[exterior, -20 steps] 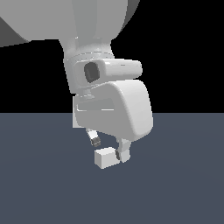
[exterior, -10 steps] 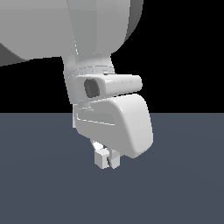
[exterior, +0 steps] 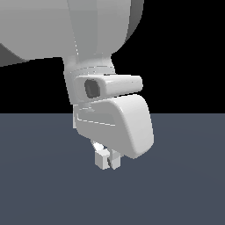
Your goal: Plug the charger into the wall socket.
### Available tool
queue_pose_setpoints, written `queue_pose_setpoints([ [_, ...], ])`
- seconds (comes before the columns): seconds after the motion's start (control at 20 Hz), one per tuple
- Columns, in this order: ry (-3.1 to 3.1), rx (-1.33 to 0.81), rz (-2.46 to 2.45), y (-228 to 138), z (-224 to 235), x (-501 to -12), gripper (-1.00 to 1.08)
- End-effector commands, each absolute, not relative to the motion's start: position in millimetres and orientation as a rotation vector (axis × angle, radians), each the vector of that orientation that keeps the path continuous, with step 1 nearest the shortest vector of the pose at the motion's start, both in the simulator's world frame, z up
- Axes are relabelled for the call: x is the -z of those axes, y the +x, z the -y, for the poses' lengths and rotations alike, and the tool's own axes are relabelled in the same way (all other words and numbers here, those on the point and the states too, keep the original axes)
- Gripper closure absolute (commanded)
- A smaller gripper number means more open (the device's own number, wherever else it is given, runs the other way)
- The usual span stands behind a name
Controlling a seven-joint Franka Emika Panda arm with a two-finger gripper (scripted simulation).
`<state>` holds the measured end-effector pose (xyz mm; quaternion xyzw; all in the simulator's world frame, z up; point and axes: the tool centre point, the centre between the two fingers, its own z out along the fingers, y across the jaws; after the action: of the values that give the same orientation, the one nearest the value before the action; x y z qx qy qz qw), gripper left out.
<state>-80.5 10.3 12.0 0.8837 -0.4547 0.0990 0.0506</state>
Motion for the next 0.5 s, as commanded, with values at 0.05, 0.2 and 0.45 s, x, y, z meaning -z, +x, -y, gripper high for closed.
queue_pose_setpoints([
  [0.05, 2.699, -0.303, 1.369, -79, -11, -13, 1.08],
  [0.2, 2.719, -0.306, 1.333, -77, -11, -15, 1.08],
  [0.45, 2.774, -0.314, 1.232, -70, -12, -22, 1.08],
])
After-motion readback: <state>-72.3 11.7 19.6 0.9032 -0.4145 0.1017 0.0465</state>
